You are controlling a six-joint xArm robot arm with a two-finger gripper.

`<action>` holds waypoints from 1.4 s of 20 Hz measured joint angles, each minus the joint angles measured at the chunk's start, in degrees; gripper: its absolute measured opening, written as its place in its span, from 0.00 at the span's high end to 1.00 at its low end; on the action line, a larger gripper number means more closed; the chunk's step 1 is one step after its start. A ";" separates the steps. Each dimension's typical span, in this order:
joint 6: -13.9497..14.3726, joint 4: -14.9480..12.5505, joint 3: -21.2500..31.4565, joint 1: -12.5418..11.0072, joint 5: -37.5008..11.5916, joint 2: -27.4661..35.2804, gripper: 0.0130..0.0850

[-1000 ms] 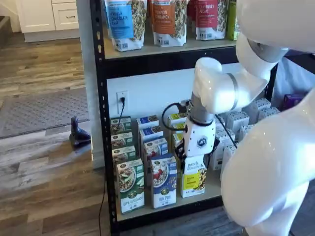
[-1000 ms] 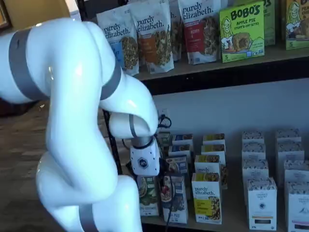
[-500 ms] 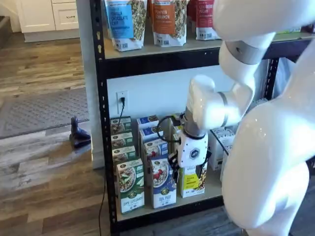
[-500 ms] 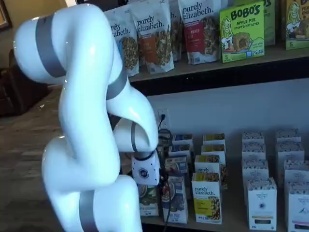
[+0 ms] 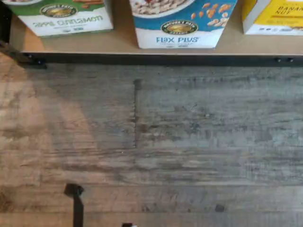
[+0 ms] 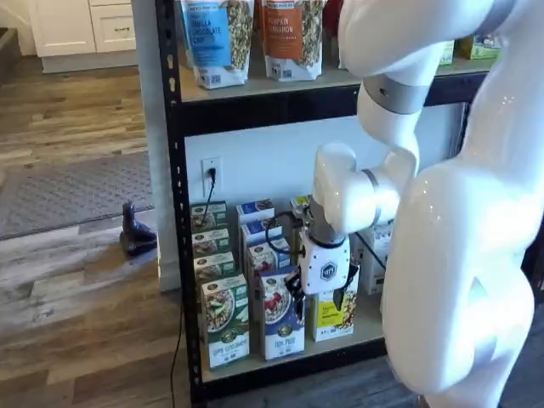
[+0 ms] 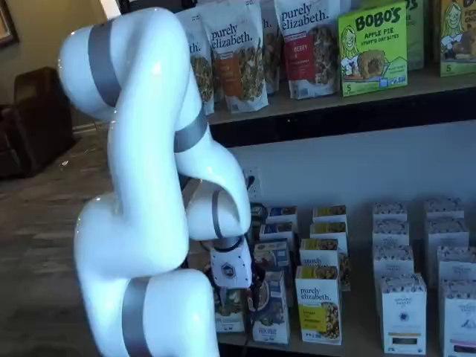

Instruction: Pick up the blue and white box that is on the bottom shelf, the second box from the left

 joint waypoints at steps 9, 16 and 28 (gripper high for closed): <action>1.88 -3.04 -9.67 -0.99 0.65 8.47 0.00; -1.69 -0.47 -19.01 -2.11 0.63 17.65 0.00; -1.94 -0.70 -35.35 -2.53 2.79 30.70 0.00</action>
